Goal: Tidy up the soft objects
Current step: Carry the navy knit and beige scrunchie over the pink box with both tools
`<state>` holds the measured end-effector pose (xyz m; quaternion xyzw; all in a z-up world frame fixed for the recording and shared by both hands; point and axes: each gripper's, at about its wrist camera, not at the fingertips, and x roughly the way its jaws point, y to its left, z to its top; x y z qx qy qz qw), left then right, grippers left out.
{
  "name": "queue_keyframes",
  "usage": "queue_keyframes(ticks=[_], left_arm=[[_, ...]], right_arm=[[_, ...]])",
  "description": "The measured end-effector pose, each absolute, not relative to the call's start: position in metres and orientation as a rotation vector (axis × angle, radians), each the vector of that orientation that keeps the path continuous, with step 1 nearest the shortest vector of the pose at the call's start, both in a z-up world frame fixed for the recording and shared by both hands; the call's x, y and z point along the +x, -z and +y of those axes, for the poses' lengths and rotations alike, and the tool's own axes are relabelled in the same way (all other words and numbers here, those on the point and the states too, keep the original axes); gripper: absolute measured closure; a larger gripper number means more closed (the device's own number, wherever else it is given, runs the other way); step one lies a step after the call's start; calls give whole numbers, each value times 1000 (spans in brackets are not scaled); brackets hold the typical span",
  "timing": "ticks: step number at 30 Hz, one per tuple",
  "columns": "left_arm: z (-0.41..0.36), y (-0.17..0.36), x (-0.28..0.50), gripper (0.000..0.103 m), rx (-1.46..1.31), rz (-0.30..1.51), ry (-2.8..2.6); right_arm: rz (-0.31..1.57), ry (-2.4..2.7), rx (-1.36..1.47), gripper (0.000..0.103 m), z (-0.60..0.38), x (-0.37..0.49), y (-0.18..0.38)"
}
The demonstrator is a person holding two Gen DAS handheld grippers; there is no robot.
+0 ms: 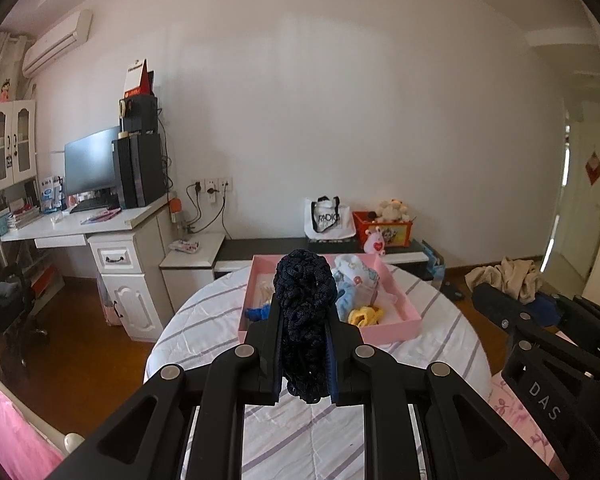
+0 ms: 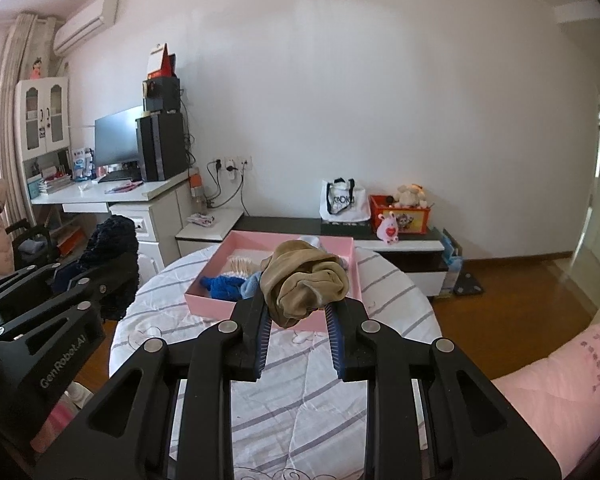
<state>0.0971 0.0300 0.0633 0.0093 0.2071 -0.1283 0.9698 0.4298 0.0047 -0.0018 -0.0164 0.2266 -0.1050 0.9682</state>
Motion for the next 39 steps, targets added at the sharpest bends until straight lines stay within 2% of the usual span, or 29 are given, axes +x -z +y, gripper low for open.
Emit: queue_keyframes(ticks=[20,30,39], left_arm=[[-13,-33,249,90,43,715,259],[-30,-44,323,90,69,734,219],[-47,-50,397,90,110,717,230]], right_arm=[[715,277,72,80,-57,512,77],[764,236,99,80,-74,565,91],[755,179,72,80,-74,628,77]])
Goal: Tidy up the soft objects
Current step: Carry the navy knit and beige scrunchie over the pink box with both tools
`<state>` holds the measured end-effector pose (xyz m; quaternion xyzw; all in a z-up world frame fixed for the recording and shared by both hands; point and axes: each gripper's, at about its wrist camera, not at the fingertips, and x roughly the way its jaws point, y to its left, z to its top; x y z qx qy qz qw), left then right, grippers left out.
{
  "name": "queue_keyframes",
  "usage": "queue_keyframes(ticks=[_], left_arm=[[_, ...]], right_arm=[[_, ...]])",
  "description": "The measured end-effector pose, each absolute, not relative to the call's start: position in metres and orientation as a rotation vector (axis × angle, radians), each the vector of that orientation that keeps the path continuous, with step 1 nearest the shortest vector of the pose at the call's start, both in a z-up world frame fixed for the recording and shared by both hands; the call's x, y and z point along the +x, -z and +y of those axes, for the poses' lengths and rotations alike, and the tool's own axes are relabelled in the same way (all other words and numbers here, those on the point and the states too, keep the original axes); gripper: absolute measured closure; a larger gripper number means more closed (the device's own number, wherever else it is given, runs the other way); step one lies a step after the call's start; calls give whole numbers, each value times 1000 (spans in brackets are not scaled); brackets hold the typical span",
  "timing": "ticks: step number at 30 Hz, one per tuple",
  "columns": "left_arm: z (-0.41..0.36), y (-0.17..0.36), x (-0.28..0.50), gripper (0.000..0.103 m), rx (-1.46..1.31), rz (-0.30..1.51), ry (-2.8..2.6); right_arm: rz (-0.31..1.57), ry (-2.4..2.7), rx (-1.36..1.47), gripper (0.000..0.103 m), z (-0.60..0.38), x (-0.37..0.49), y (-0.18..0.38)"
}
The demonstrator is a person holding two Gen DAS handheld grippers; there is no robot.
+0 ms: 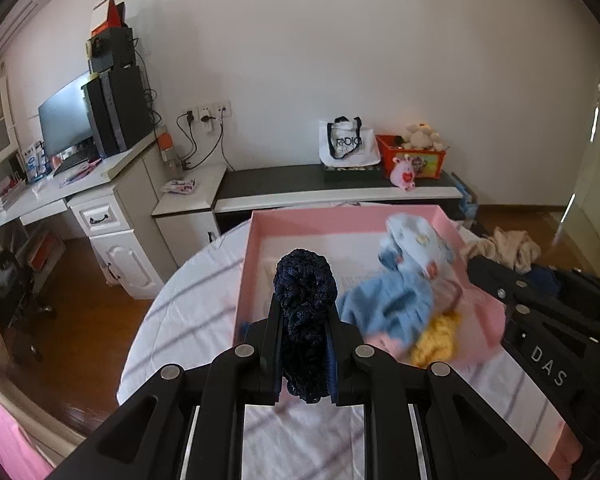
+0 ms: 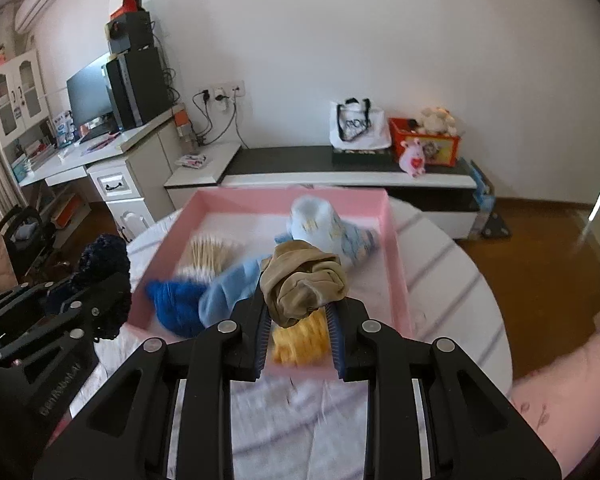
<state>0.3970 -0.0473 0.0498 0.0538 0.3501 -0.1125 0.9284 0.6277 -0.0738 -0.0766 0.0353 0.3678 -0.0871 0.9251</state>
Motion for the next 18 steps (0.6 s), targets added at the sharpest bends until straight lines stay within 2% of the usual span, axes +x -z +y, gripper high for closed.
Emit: queue_keyframes(ticks=[10,18], left_arm=[[-59,-39,512,90,151,766,252],[-76,-5,612,90,139,874,249]], right_arm=[[795,131,20,80,-69,715,80],[865,103,20,80,-77,772,102]])
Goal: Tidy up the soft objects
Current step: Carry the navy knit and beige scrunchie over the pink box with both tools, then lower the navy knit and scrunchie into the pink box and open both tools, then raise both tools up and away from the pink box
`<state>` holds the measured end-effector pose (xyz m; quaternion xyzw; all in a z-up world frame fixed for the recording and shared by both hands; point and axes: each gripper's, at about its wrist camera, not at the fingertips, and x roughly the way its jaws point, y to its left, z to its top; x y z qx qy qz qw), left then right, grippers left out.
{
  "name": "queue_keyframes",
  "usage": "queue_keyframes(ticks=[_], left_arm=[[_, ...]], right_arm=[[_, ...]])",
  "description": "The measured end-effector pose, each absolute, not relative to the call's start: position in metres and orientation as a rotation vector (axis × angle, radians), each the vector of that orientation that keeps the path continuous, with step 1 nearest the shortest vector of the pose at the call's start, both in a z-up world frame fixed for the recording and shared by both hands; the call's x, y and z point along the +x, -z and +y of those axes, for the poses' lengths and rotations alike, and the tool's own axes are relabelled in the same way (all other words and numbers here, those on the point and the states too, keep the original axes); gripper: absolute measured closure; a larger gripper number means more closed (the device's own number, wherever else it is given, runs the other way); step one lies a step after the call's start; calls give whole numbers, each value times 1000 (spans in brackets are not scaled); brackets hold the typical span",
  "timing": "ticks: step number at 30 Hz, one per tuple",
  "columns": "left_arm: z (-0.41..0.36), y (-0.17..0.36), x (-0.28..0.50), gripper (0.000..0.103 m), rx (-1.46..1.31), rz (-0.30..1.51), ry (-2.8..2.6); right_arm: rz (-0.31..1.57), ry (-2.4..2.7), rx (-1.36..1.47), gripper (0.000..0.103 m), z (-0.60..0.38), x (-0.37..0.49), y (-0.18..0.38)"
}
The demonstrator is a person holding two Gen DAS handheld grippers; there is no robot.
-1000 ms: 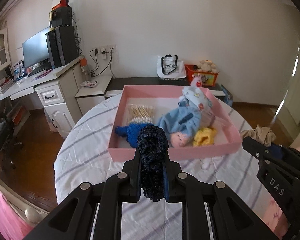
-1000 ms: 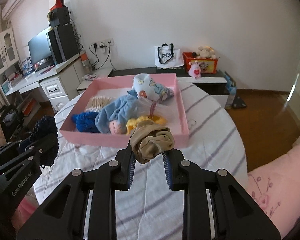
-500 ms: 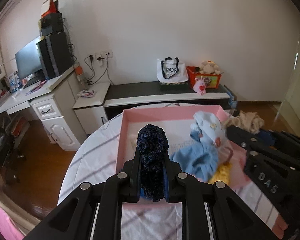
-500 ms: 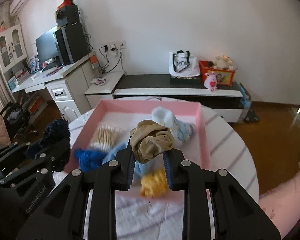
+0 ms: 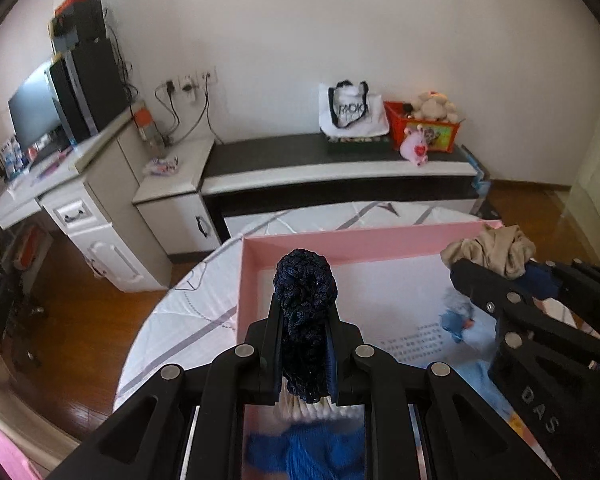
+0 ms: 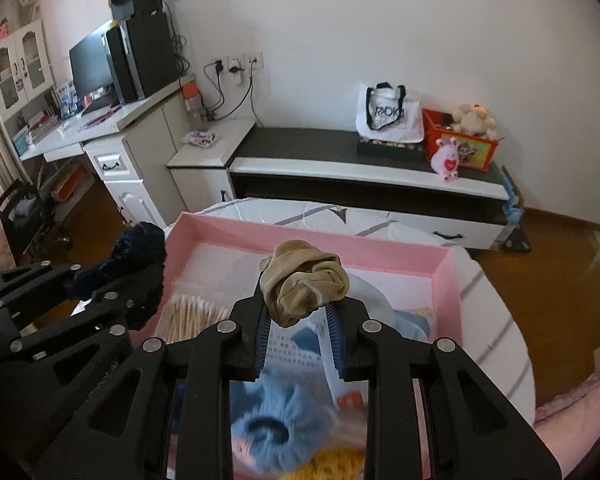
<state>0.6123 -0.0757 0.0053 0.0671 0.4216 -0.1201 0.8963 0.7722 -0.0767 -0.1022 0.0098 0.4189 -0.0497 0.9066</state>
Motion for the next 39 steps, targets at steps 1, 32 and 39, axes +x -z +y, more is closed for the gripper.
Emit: queue_keyframes(ticks=[1,32,39], left_arm=[[-77,-1,624,90,140,880,243],[-53,17,634,9,135,843,174],[-49,-1,590,9,119,797,166]], right_arm=[[874,97,17,80,-77,777,106],[872,204,29,2,-108,787,115],[843,241,26,2,-108,764,104]])
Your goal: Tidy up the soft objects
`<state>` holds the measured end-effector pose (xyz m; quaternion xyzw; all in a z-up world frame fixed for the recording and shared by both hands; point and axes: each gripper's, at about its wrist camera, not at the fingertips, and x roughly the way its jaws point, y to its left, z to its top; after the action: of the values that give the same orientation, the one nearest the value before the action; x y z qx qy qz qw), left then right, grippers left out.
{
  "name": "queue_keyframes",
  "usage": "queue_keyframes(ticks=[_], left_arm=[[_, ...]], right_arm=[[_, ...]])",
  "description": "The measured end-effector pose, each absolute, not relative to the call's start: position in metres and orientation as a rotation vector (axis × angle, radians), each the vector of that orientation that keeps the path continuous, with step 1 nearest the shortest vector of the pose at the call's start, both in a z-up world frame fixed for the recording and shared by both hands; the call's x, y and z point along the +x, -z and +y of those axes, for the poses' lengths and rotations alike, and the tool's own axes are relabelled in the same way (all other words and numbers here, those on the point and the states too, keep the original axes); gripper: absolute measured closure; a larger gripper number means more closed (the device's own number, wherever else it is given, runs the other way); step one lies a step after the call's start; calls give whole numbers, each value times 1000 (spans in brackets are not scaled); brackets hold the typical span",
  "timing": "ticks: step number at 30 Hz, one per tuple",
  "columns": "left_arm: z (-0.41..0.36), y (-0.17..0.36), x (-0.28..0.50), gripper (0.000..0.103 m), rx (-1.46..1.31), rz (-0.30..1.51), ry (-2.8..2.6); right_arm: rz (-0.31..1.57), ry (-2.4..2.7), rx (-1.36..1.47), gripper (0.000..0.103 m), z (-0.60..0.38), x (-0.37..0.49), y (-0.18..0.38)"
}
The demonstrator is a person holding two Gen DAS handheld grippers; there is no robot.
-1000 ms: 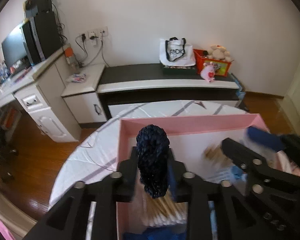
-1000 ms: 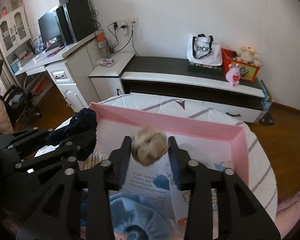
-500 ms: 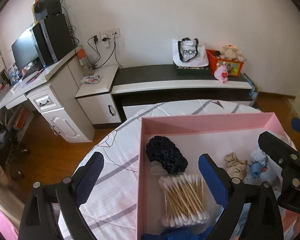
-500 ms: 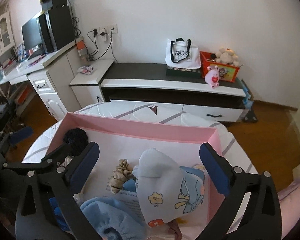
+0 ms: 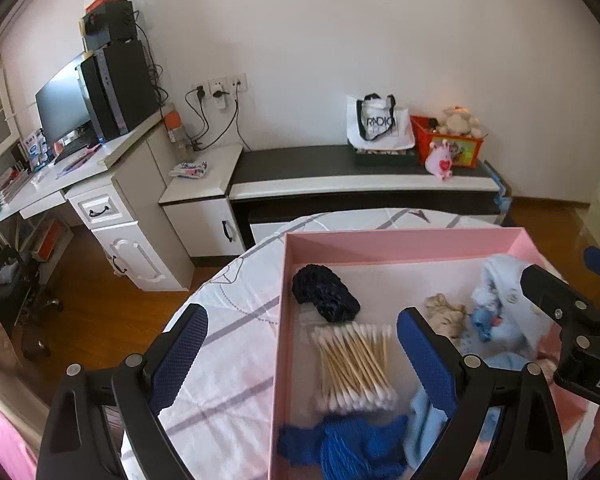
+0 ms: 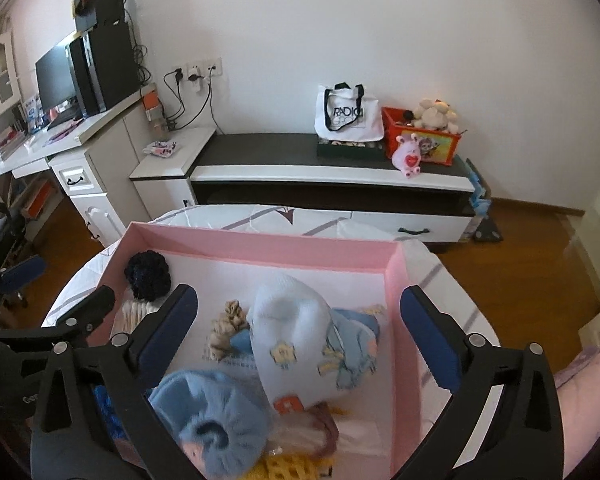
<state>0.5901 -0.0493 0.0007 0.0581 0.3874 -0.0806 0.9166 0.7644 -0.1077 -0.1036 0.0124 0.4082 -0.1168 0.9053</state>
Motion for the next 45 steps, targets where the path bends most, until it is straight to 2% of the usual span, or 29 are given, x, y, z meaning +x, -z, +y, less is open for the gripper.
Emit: queue_keyframes(ticks=[21,34,45], left_arm=[[-28,-48,379,8,59,649,169],[-2,-70,230,2,30,476,139],[10,-90,160,0,17,347,141]], right_arm=[[692,275,-12,0,-79,617,53],[463,342,-56,0,-49,510,4],[317,368,-83,0,-25,442,-23]])
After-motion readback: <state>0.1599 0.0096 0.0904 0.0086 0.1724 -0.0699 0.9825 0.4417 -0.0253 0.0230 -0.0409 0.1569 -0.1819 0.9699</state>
